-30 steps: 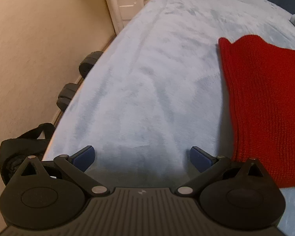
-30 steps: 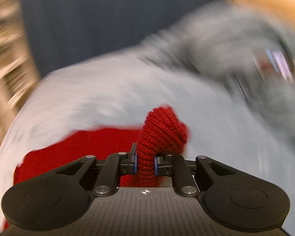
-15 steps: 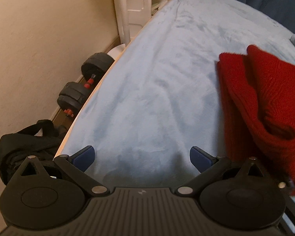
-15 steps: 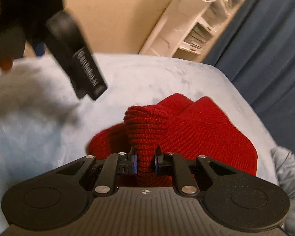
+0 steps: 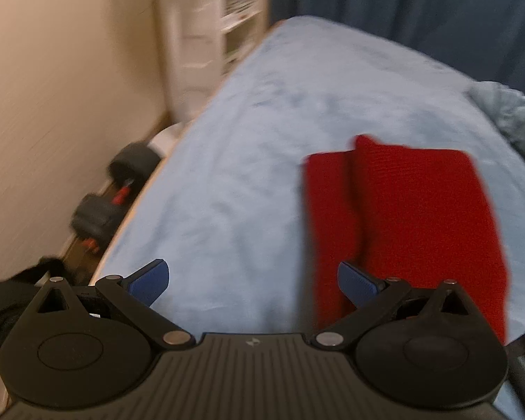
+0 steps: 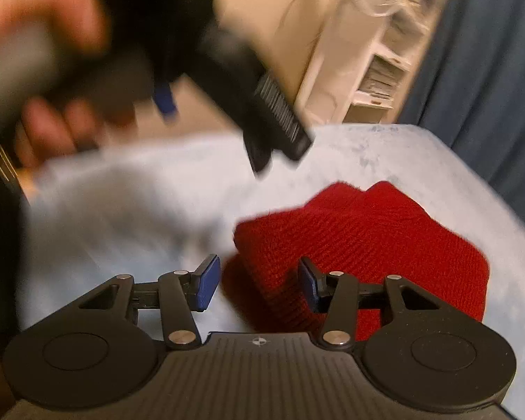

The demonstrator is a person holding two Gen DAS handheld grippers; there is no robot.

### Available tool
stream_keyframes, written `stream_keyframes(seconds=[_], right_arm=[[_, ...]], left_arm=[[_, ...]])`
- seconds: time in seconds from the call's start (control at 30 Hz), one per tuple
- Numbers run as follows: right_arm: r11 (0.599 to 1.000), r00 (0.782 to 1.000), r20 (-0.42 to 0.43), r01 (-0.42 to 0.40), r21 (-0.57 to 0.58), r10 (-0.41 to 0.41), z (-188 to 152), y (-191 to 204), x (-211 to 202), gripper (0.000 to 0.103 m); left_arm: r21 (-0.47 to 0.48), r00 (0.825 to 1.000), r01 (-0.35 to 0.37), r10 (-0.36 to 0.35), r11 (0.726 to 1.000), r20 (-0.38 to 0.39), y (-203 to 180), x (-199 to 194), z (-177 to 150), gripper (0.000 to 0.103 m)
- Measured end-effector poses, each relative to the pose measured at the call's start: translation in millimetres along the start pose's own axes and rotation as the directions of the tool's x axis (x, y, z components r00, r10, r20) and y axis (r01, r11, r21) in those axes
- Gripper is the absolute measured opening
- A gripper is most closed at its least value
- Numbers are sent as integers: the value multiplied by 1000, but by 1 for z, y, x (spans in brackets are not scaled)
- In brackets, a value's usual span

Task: Fold small clothes
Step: 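Fold the held side over the cardigan with the right gripper and release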

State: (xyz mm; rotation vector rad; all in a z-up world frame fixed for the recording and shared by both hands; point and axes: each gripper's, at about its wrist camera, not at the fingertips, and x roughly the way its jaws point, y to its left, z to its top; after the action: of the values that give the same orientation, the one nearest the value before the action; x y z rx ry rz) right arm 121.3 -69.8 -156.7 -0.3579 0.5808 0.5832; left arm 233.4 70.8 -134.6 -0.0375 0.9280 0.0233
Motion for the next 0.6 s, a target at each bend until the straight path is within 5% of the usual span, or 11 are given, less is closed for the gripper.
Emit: stream_keyframes(seconds=[0.1,0.2,0.27,0.37,0.47,0.6], right_arm=[[980,996,48,59,192,-69,-13,-31,-48,48],[913,973,-36,228,339,-230,-29,-73,-49,37],[873,970,-115,242,424,-213,-43,-96,-35,37],[878,964,-232,218,427,-126,-68,-98,-9,37],[906,963,-232,219,362,-140,-82,-79,-16,37],[889,957,-237,251,384,-168,-68,-83,-23,35]], left_arm=[[77,999,44,-45,996,16,-25,-5,-2,103],[179,997,-75,79,981,-15,-47,19,-14,103],[202,989,-133,144,970,-45,-46,38,-27,103],[101,993,-63,73,993,-97,-24,42,-42,103],[106,995,-60,68,993,-76,-20,33,-53,103],[136,995,-77,85,988,-56,-26,6,-49,103]])
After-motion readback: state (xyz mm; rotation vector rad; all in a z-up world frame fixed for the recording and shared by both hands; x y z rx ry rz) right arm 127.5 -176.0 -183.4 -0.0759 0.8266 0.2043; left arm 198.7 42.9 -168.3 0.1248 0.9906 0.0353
